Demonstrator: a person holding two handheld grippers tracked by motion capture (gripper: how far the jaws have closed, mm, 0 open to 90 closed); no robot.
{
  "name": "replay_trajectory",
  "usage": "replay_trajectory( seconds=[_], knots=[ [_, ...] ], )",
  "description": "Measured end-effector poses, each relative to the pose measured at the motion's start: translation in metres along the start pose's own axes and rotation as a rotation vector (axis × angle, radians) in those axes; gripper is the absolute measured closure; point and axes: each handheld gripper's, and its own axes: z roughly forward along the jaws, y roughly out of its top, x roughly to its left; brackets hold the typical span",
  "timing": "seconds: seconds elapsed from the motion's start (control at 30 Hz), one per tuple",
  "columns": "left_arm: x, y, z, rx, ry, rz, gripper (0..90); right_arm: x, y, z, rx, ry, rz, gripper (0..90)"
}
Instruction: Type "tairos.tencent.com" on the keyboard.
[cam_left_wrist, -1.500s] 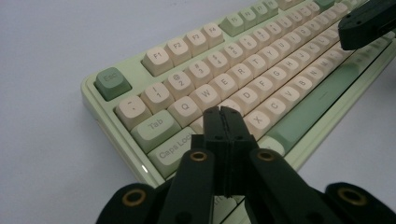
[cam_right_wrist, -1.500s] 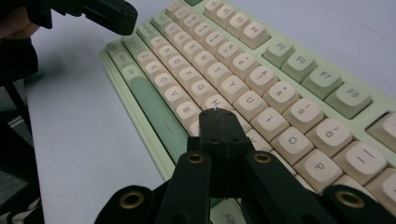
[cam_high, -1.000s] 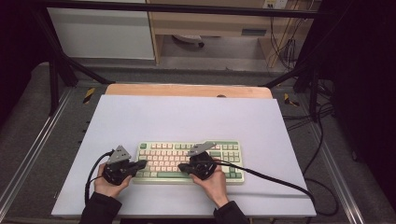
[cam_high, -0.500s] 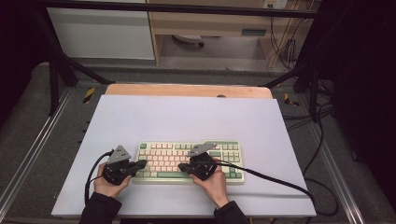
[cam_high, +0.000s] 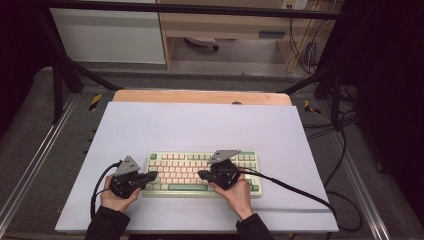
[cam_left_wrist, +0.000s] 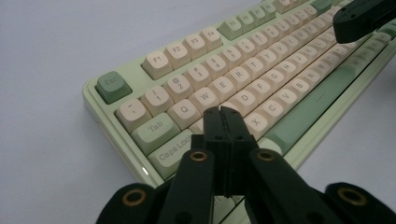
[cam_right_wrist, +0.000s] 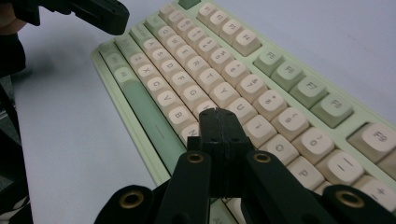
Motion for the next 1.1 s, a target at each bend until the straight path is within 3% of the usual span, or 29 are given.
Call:
replay_trajectory(
  seconds=[0.47, 0.83, 1.1],
  knots=[
    [-0.004, 0.002, 0.001, 0.0, -0.003, 0.01, 90.0, -0.019, -0.017, -0.027, -0.016, -0.038, 0.046, 90.0],
    [-0.015, 0.01, 0.004, -0.003, -0.02, 0.026, 90.0, -0.031, -0.032, -0.039, -0.014, -0.058, 0.07, 90.0],
    [-0.023, 0.019, 0.014, 0.021, -0.028, 0.049, 90.0, -0.036, -0.04, -0.048, -0.016, -0.068, 0.092, 90.0]
  ],
)
